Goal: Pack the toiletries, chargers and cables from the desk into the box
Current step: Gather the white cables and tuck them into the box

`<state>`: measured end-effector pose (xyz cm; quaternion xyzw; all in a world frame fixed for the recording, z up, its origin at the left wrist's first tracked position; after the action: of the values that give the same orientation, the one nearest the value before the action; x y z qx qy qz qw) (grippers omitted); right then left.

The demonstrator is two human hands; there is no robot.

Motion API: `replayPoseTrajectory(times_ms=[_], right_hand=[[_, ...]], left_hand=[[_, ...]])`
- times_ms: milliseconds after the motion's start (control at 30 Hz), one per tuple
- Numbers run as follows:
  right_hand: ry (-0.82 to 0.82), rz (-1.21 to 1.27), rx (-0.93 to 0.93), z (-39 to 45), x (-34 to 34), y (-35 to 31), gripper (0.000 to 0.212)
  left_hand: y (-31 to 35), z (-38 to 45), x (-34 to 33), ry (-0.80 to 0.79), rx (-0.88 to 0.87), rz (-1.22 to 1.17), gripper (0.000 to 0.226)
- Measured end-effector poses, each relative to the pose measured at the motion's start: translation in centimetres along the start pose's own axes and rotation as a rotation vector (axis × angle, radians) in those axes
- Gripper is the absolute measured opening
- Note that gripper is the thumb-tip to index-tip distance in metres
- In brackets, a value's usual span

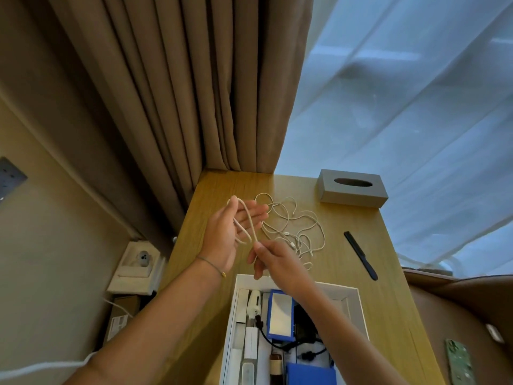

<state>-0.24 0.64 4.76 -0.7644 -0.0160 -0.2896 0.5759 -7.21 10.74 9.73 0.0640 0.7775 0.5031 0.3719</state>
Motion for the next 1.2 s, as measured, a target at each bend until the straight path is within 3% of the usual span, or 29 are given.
replayPoseTrajectory(times_ms=[100,333,467,567,633,700,833,933,1033,1200], right_hand=[[0.010,-0.117,0.014,-0.3,-1.3,1.6,0.032],[0.038,-0.467,0.064,-0.2,-1.0,4.4,0.025],[0.094,-0.509,0.091,-0.2,1.3,3.2,0.024],[0.080,-0.494,0.188,-0.9,2.9,0.6,0.020],[0.082,-0.408,0.210,-1.3,4.4,-1.1,0.017],[0.101,-0.300,0.209,-1.5,6.2,-2.7,0.014],[0.152,-0.214,0.239,-1.3,9.1,-4.7,0.010],[0.205,-0.162,0.248,-0.7,10.6,-5.0,0.006],[0.210,-0.095,0.224,-0.1,11.1,-4.1,0.017],[0.160,-0.120,0.148,0.5,9.1,-2.1,0.021]], left_hand=[[0.7,0.7,0.1,0.063,-0.057,0.040,0.041],[2.2,1.4,0.2,0.150,-0.315,0.394,0.039],[3.4,1.6,0.0,0.194,-0.574,0.736,0.023],[3.5,2.2,0.1,0.220,-0.635,1.048,0.019],[2.7,2.4,0.0,0.138,-0.637,1.164,0.021],[1.3,2.5,-0.3,-0.039,-0.570,1.149,0.042],[-2.5,1.0,-1.8,-0.448,-0.182,0.906,0.090],[-4.1,-1.1,-3.5,-0.625,-0.056,0.812,0.084],[-3.2,-1.7,-4.0,-0.532,-0.107,0.668,0.048],[-0.7,-1.5,-3.2,-0.187,-0.281,0.566,0.034]])
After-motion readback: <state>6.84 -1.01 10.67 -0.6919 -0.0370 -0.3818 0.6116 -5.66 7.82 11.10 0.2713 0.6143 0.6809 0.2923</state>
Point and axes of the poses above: each hand's wrist, its own z-axis towards the middle knuckle, its own x-axis out of the back of the hand, y = z × x, the point moved 7 cm from there along z, towards the middle knuckle, and after that the axes turned 10 degrees about -z, right-handed, at the moved point
